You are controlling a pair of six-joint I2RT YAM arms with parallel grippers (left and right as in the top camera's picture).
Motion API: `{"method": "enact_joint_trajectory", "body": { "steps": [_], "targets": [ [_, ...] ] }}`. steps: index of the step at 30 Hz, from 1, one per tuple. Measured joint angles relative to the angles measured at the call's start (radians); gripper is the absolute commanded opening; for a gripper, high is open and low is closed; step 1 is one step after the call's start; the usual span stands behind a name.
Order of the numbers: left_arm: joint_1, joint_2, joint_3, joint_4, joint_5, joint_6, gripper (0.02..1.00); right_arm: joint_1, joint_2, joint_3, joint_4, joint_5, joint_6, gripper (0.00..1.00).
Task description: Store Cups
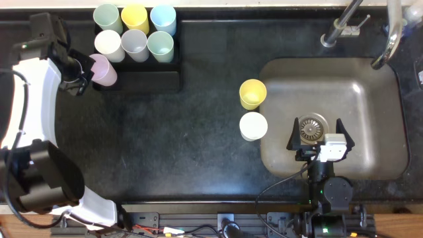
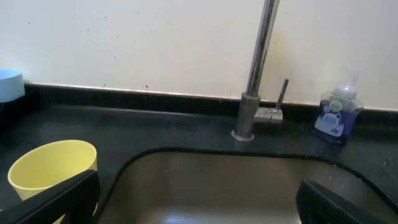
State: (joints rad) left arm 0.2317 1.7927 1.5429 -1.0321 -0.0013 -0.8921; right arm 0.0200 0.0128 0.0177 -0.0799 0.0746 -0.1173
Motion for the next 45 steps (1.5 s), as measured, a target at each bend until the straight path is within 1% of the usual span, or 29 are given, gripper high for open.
{"method": "enact_joint_trajectory", "body": {
  "steps": [11, 21, 32, 33, 34, 35, 36, 45],
  "targets": [
    [0.0, 0.033, 0.0, 0.012, 0.0, 0.0, 0.036, 0.0, 0.0, 0.0, 0.0, 0.0, 0.001, 0.996],
    [-0.006, 0.064, 0.0, 0.02, -0.03, 0.0, 0.036, 0.0, 0.0, 0.0, 0.0, 0.0, 0.001, 0.998],
    [-0.01, 0.08, 0.0, 0.042, -0.033, -0.007, 0.036, 0.0, 0.0, 0.0, 0.0, 0.0, 0.001, 0.996],
    [-0.01, 0.08, 0.0, 0.042, -0.032, -0.008, 0.106, 0.0, 0.0, 0.0, 0.0, 0.0, 0.001, 0.998],
    [-0.01, 0.08, 0.0, 0.042, -0.032, -0.007, 0.351, 0.0, 0.0, 0.0, 0.001, 0.0, 0.0, 0.998],
    [-0.01, 0.08, 0.0, 0.043, -0.032, -0.008, 0.794, 0.0, 0.0, 0.0, 0.001, 0.0, 0.0, 0.996],
    [-0.01, 0.083, 0.0, 0.048, -0.029, -0.01, 1.0, 0.0, 0.0, 0.0, 0.0, 0.0, 0.001, 0.993],
    [-0.01, 0.107, 0.0, 0.054, -0.021, -0.019, 0.998, 0.0, 0.0, 0.0, 0.0, 0.0, 0.001, 0.998]
  ]
}}
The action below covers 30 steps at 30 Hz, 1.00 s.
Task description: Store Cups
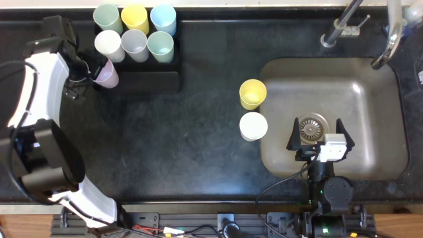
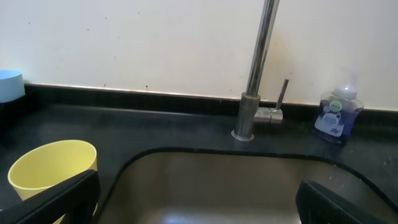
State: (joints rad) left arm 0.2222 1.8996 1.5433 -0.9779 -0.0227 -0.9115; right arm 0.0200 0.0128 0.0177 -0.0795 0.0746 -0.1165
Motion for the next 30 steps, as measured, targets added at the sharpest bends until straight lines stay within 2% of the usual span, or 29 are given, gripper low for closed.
{"method": "enact_joint_trajectory", "body": {
  "steps": [9, 12, 15, 18, 24, 27, 30],
  "targets": [
    [-0.018, -0.192, 0.0, -0.023, 0.008, 0.0, 1.0, 0.0, 0.0, 0.0, 0.0, 0.0, 0.0, 0.996],
    [-0.089, -0.277, 0.006, -0.026, 0.011, 0.008, 1.0, 0.0, 0.0, 0.0, 0.0, 0.0, 0.0, 0.998],
    [-0.233, -0.295, 0.057, -0.012, 0.014, 0.031, 1.0, 0.0, 0.0, 0.0, 0.0, 0.0, 0.0, 0.996],
    [-0.432, -0.264, 0.102, 0.014, 0.011, 0.047, 1.0, 0.0, 0.0, 0.0, 0.0, 0.0, 0.0, 0.996],
    [-0.805, -0.08, 0.191, 0.085, 0.005, 0.051, 1.0, 0.0, 0.0, 0.0, 0.0, 0.0, 0.0, 0.996],
    [-0.922, 0.034, 0.25, 0.063, 0.012, 0.051, 1.0, 0.0, 0.0, 0.0, 0.0, 0.0, 0.0, 0.996],
    [-0.956, 0.108, 0.289, 0.018, 0.03, 0.051, 1.0, 0.0, 0.0, 0.0, 0.0, 0.0, 0.0, 0.996]
  ]
}}
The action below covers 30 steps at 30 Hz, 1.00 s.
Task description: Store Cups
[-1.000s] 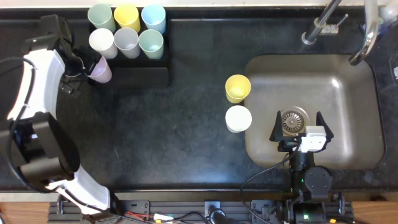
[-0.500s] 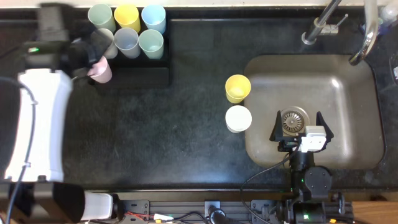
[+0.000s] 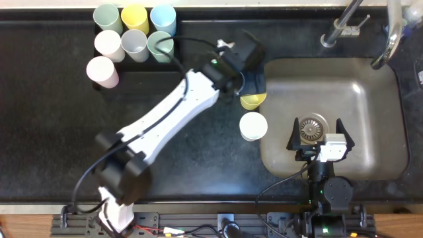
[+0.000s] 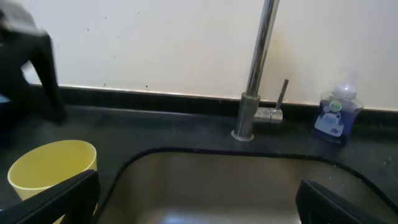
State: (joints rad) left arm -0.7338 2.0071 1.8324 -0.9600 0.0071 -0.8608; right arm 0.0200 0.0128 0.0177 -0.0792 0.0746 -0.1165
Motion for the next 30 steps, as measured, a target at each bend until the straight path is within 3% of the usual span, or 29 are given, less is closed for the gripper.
{"method": "enact_joint_trajectory", "body": {
  "steps": [16, 18, 20, 21, 22, 30],
  "targets": [
    [0.021, 0.116, 0.02, -0.039, 0.031, 0.0, 0.972, 0.0, 0.0, 0.0, 0.0, 0.0, 0.0, 0.998],
    [0.021, 0.126, 0.02, -0.04, 0.035, -0.001, 0.836, 0.0, 0.0, 0.0, 0.0, 0.0, 0.0, 0.998],
    [0.024, 0.131, 0.02, -0.039, 0.041, 0.002, 0.321, 0.0, 0.0, 0.0, 0.0, 0.0, 0.0, 0.996],
    [0.025, 0.132, 0.02, -0.039, 0.042, 0.001, 0.108, 0.0, 0.0, 0.0, -0.001, 0.0, 0.0, 0.996],
    [0.025, 0.132, 0.02, -0.039, 0.043, 0.004, 0.036, 0.0, 0.0, 0.0, 0.0, 0.0, 0.0, 0.996],
    [0.047, 0.132, 0.044, -0.029, 0.046, 0.007, 0.036, 0.0, 0.0, 0.0, 0.0, 0.0, 0.0, 0.996]
  ]
}}
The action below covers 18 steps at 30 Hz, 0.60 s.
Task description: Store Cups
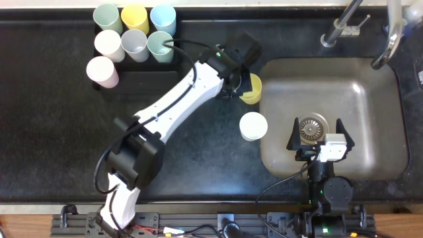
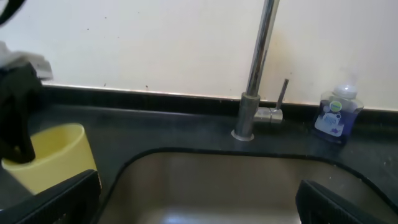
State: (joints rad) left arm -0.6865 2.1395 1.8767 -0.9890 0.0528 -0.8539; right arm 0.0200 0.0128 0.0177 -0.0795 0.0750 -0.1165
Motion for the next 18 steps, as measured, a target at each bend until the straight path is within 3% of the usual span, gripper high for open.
{"method": "enact_joint_trajectory", "body": {
  "steps": [8, 18],
  "targets": [
    [0.171, -0.097, 0.035, -0.135, -0.045, 0.0, 0.036, 0.0, 0.0, 0.0, 0.0, 0.0, 0.001, 0.996],
    [0.595, -0.232, 0.059, -0.34, -0.09, 0.0, 0.036, 0.0, 0.0, 0.0, 0.0, 0.0, 0.0, 0.998]
  ]
}}
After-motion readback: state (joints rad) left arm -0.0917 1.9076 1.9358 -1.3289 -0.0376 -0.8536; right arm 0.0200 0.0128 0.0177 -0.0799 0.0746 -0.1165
